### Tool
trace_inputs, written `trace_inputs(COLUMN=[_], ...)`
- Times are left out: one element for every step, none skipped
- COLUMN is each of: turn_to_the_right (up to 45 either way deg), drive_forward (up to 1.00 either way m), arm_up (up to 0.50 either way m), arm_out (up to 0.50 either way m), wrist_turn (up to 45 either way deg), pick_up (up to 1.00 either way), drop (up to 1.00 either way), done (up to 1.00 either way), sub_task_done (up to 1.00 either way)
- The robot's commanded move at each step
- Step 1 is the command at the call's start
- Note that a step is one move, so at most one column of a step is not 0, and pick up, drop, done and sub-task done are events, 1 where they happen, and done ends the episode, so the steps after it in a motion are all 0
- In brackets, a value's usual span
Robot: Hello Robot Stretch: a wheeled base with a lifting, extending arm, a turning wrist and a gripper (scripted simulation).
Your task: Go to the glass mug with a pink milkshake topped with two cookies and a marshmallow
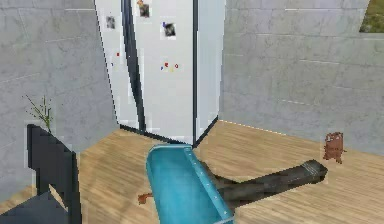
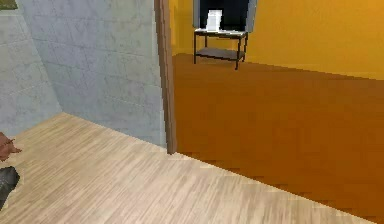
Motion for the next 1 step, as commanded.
trace_inputs(turn_to_the_right=[0.0], drive_forward=[0.3], arm_up=[0.0], arm_out=[0.0], wrist_turn=[0.0], pick_up=[0.0], drop=[0.0], done=[0.0], sub_task_done=[0.0])
